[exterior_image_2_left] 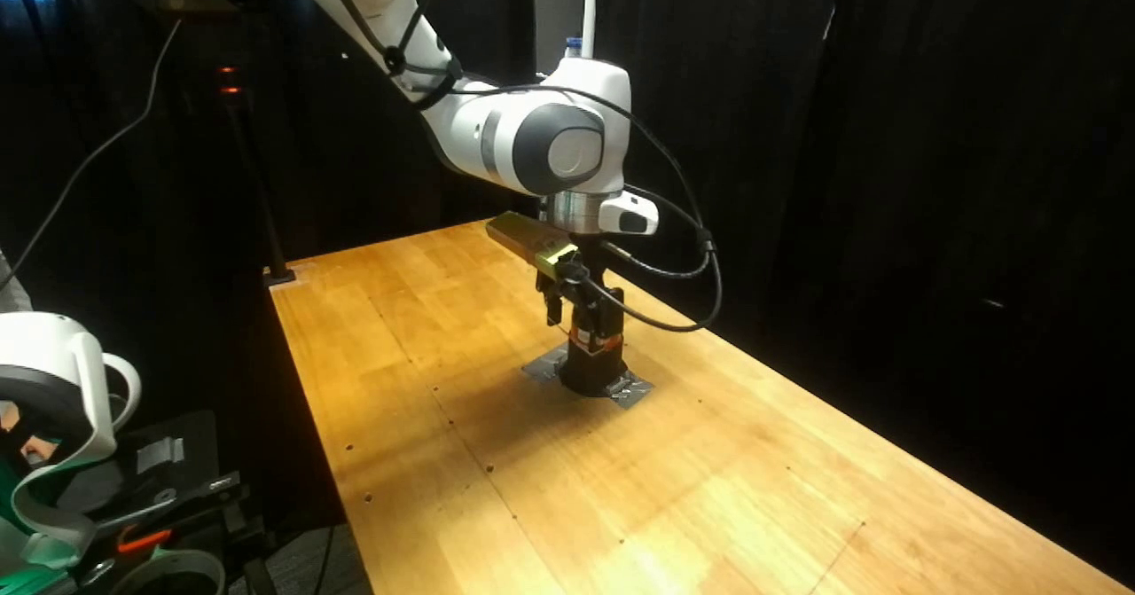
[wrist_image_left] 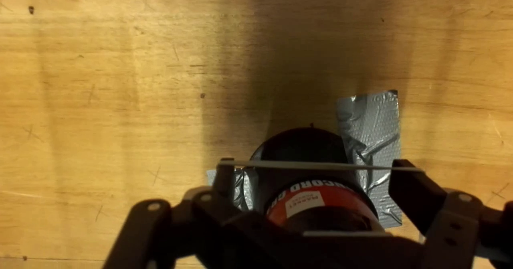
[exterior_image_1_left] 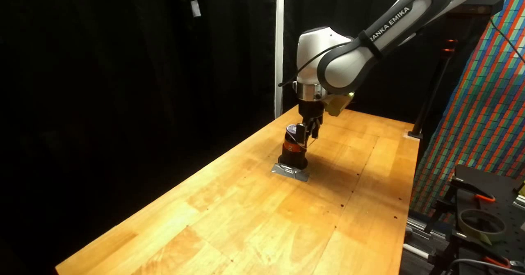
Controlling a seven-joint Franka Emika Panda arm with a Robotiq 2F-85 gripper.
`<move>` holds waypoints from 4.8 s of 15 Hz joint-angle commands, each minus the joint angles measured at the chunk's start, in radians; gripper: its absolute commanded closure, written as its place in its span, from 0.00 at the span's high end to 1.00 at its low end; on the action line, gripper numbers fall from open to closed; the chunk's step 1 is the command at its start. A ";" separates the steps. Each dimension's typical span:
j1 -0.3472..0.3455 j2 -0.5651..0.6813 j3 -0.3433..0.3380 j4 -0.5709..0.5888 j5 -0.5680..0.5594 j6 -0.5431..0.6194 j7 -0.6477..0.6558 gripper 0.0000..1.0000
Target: Put the rubber band on the jar.
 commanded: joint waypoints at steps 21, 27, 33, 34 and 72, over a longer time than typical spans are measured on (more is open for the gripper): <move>0.074 0.127 -0.044 0.170 -0.159 0.034 -0.001 1.00; 0.072 0.117 -0.042 0.175 -0.159 0.056 -0.005 1.00; 0.087 0.111 -0.044 0.193 -0.182 0.051 -0.003 1.00; 0.087 0.103 -0.043 0.186 -0.180 0.038 -0.002 1.00; -0.064 -0.235 -0.046 -0.644 -0.108 1.151 -0.109 0.07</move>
